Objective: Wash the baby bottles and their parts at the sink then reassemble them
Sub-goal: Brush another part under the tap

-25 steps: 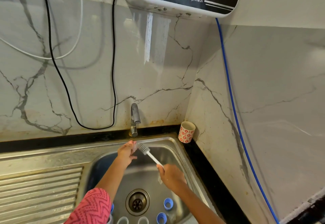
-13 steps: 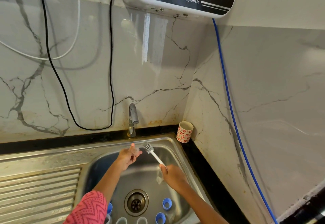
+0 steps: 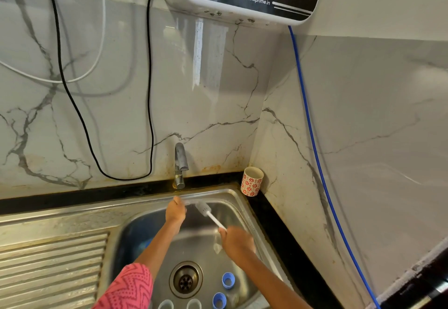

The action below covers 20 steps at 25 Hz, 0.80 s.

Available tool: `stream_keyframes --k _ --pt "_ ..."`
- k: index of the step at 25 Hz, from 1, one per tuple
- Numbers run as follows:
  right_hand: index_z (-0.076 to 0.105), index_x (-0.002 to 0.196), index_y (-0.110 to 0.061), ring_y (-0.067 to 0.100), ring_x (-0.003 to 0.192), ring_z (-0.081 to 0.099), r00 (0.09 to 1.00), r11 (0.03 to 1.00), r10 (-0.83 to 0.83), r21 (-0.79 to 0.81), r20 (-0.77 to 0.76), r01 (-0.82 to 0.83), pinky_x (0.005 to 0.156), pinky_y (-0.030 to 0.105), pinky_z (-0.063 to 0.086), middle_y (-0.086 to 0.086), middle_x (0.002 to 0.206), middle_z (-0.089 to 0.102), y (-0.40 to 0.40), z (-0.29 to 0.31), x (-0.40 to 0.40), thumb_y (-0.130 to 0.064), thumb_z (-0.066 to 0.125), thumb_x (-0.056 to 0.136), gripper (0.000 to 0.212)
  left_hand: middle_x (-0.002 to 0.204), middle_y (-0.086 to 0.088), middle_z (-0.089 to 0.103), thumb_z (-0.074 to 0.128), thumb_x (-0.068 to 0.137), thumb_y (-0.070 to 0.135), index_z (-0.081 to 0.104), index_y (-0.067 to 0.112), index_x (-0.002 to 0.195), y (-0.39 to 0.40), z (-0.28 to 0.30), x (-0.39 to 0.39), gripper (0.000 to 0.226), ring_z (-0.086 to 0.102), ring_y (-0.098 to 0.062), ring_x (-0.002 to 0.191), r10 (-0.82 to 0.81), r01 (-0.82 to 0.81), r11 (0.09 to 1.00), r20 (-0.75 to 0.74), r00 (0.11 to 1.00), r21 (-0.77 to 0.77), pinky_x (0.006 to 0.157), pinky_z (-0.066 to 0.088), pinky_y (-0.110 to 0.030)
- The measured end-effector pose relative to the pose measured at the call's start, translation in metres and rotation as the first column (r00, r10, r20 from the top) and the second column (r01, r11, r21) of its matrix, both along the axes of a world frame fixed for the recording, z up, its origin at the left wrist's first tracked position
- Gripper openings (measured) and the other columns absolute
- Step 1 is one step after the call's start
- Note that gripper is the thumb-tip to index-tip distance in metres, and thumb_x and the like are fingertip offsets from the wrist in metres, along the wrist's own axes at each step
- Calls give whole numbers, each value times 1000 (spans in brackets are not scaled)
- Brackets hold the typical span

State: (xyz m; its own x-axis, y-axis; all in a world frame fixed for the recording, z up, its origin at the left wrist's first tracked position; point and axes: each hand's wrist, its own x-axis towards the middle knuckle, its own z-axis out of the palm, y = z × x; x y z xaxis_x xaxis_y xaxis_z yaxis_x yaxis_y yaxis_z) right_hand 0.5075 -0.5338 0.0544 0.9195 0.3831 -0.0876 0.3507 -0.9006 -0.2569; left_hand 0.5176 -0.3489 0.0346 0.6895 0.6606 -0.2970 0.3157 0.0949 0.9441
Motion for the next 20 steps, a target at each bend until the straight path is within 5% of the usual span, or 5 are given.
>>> stream_keyframes --k 3,7,12,15,20 --pt "62 115 -11 24 102 62 1000 1000 7 4 19 -7 83 32 47 9 109 66 -1 0 2 -48 21 101 56 63 -6 43 22 103 26 45 11 70 7 -1 0 44 35 -16 53 17 -17 1000 -14 1000 20 51 28 -27" --pt "61 115 -10 28 106 60 997 996 74 45 34 -76 87 36 46 12 111 64 18 -2 -15 -47 23 101 55 70 -9 47 27 101 22 46 12 76 7 -1 5 33 36 -16 56 -9 11 999 -32 999 39 56 32 -31" --pt "61 116 -11 24 104 61 998 997 -54 47 -36 56 83 31 46 9 111 65 -1 -10 3 -45 23 102 53 61 -5 41 25 101 19 51 3 88 9 -6 1 33 33 -16 52 -34 34 999 -11 999 -4 49 27 -26" --pt "64 110 -10 25 98 63 1000 995 19 94 -14 -17 80 33 47 10 104 67 7 -5 -3 -48 23 101 56 63 -5 42 35 99 16 48 7 79 9 -5 1 26 34 -15 52 -27 27 1000 6 1000 14 48 27 -26" --pt "61 108 -6 27 100 61 993 993 11 120 -121 4 82 33 46 12 107 63 2 -18 -4 -47 25 101 55 81 -25 60 36 99 17 57 -6 89 2 -4 7 32 52 -34 67 -139 154 964 -84 987 217 69 43 -48"
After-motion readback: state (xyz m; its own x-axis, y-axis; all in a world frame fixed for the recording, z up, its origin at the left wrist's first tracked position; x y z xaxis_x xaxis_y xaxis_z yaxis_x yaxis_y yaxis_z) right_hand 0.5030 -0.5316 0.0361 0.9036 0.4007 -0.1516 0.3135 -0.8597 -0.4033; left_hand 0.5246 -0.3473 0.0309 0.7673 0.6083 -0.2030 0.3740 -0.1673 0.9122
